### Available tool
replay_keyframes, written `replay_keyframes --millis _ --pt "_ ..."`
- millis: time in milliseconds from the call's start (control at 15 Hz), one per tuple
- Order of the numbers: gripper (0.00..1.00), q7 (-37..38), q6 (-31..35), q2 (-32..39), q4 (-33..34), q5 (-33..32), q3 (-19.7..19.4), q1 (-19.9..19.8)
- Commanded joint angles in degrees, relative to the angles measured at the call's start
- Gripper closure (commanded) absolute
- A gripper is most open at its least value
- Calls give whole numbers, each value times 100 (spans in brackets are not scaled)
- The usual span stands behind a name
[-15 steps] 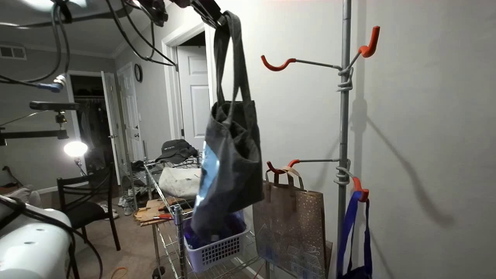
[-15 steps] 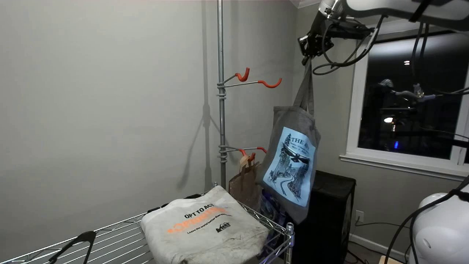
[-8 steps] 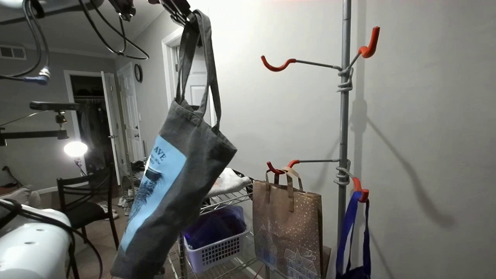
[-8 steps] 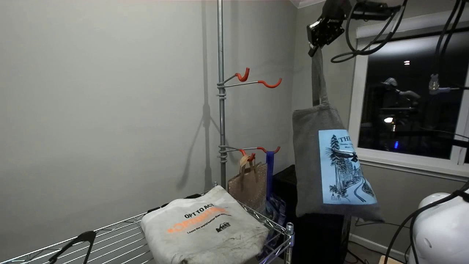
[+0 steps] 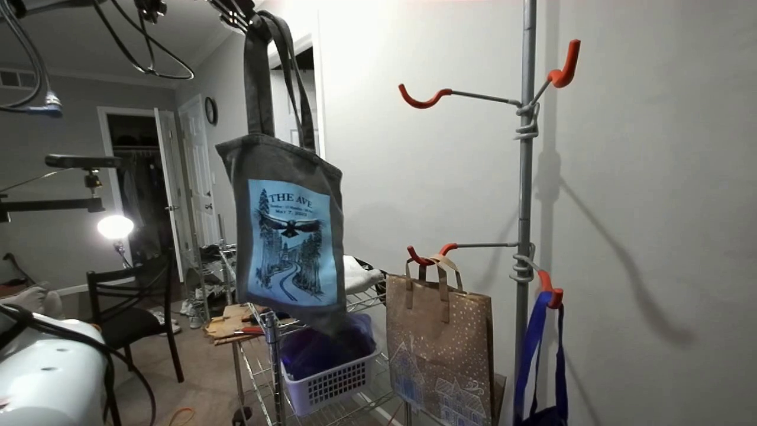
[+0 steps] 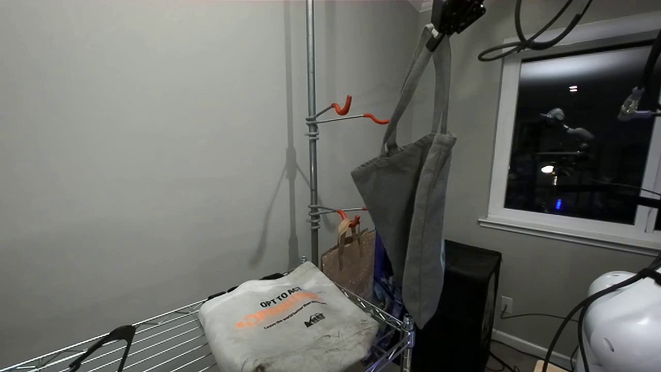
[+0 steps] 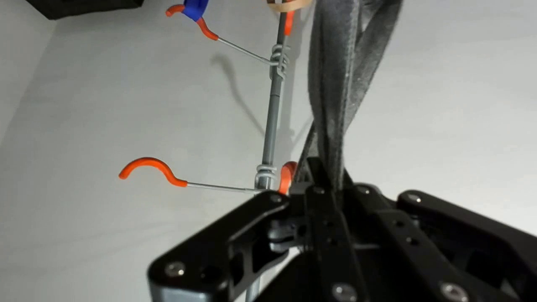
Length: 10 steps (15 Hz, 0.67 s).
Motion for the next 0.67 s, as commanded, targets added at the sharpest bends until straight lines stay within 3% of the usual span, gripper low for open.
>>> replay_keyframes --millis 0,600 --pt "96 -188 -46 99 377 166 200 0" --pt "96 536 607 837 -7 -45 1192 -111"
